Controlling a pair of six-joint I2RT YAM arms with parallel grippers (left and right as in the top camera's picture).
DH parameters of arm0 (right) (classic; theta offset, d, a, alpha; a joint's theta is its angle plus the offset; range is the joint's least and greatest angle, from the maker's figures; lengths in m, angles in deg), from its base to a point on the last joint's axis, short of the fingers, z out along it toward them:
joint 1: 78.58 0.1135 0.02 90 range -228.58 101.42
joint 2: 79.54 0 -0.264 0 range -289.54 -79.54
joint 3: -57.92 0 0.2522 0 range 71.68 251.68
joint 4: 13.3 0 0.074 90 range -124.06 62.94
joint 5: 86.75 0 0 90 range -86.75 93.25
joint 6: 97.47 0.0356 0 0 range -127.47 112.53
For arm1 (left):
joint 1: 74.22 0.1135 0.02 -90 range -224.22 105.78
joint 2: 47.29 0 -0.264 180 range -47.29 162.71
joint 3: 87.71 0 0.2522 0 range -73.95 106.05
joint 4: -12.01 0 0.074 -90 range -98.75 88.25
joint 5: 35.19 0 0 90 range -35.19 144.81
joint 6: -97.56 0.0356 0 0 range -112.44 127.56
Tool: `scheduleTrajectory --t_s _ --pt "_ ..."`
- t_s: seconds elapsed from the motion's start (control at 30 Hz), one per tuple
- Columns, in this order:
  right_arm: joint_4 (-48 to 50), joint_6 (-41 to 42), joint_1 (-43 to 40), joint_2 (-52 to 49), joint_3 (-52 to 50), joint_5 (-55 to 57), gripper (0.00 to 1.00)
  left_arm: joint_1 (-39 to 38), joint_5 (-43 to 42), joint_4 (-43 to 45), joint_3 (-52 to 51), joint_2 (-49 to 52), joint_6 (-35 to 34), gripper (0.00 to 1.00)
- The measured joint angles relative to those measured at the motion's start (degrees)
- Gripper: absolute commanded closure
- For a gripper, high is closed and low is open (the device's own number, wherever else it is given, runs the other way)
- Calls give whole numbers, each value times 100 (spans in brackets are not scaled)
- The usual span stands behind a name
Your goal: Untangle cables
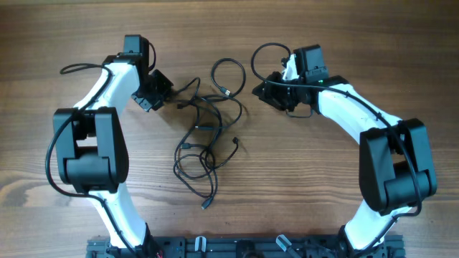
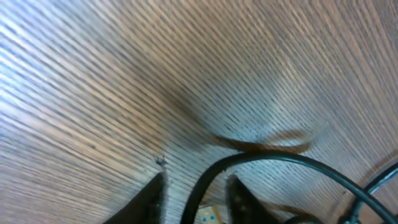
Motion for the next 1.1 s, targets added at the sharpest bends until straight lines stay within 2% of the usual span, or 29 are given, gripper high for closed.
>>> scheduleTrajectory --t_s 0.03,0.1,0.17,0.23,0.47,1.1 --pt "-87 -7 0 0 0 127 29 17 4 -9 0 0 33 46" --pt "-251 20 0 0 -2 356 20 68 20 -28 0 0 39 34" --pt "-428 11 0 0 -2 629 1 125 39 -44 0 0 68 27" --pt "-651 -24 0 0 -2 940 0 173 46 -57 0 0 59 15" --pt "-741 -20 0 0 -2 1521 0 328 -50 -151 0 0 85 0" --pt "-693 114 0 0 -2 1683 0 597 -378 -149 0 0 236 0"
